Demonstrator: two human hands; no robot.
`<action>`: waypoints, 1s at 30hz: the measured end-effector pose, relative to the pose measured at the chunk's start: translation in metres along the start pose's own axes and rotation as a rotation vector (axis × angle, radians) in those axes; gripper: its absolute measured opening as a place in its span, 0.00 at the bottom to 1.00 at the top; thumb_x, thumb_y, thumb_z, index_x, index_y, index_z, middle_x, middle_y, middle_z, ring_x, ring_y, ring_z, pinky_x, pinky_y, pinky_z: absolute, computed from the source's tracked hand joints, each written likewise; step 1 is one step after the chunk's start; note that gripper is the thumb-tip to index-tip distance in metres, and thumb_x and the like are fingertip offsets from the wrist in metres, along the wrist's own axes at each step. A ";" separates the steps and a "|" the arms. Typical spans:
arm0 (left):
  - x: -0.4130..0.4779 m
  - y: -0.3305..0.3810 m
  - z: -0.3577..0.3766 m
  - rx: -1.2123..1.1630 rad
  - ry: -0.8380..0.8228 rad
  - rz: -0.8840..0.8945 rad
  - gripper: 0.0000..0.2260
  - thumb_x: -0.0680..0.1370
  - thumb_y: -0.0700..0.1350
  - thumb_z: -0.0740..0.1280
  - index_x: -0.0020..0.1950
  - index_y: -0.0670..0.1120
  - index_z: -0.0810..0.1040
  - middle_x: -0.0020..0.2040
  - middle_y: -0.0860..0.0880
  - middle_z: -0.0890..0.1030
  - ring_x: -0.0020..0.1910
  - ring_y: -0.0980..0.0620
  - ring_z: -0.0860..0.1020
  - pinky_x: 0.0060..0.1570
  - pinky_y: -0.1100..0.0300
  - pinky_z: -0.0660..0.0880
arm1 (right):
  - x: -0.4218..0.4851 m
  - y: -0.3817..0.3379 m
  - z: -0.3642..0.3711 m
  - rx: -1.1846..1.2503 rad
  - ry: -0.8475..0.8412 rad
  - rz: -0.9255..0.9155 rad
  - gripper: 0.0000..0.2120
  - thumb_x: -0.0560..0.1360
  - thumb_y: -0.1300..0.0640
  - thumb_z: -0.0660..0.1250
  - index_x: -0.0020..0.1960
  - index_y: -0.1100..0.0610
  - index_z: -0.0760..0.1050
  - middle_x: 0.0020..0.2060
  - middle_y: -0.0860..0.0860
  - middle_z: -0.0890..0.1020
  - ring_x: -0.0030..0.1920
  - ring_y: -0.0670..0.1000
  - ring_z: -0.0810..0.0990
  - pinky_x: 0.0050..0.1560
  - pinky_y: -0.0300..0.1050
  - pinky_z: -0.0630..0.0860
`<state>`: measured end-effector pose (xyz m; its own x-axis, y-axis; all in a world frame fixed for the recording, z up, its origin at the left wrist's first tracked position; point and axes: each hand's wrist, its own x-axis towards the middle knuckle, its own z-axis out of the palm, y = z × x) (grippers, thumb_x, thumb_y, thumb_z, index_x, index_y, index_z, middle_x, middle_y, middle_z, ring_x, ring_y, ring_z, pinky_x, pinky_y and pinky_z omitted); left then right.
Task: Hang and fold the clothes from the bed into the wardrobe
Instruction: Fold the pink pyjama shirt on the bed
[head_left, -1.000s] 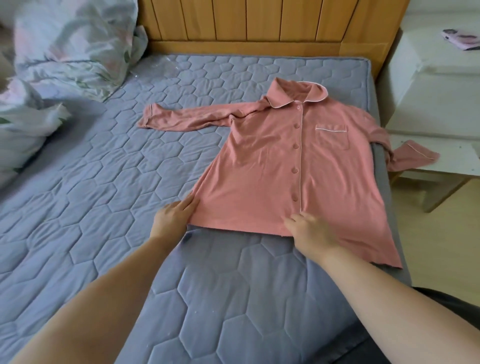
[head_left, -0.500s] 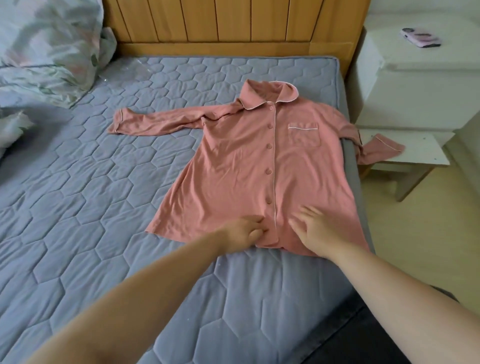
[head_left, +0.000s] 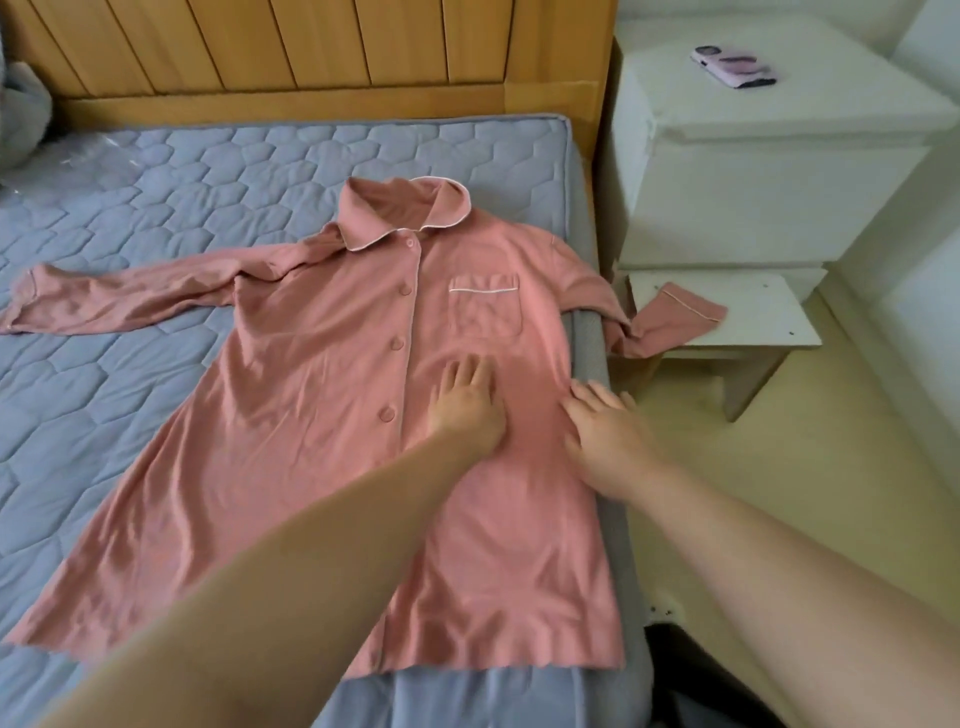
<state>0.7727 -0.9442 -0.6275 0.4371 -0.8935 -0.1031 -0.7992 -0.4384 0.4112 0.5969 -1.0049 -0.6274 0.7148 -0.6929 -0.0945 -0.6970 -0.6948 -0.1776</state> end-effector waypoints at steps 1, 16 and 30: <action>0.020 0.002 0.004 0.012 0.006 -0.047 0.23 0.81 0.47 0.53 0.77 0.48 0.56 0.77 0.46 0.57 0.76 0.45 0.53 0.72 0.46 0.54 | 0.018 0.008 0.002 -0.003 0.009 -0.033 0.25 0.79 0.50 0.53 0.75 0.55 0.58 0.77 0.52 0.56 0.77 0.52 0.51 0.74 0.55 0.51; 0.092 0.018 0.041 0.183 0.262 -0.288 0.30 0.74 0.54 0.47 0.74 0.47 0.65 0.75 0.42 0.63 0.76 0.43 0.58 0.73 0.44 0.51 | 0.131 0.053 0.001 0.186 0.173 -0.184 0.16 0.71 0.54 0.62 0.56 0.59 0.79 0.49 0.53 0.81 0.51 0.55 0.76 0.52 0.51 0.73; 0.100 0.021 0.030 0.148 0.034 -0.406 0.27 0.74 0.51 0.53 0.74 0.48 0.66 0.75 0.44 0.63 0.75 0.43 0.59 0.70 0.39 0.56 | 0.235 0.105 -0.071 0.696 -0.361 0.314 0.15 0.80 0.51 0.59 0.58 0.61 0.74 0.50 0.53 0.78 0.52 0.54 0.75 0.51 0.46 0.70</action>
<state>0.7871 -1.0459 -0.6564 0.7396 -0.6429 -0.1992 -0.6089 -0.7652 0.2090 0.6870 -1.2543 -0.5990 0.5511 -0.6476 -0.5263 -0.7564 -0.1214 -0.6427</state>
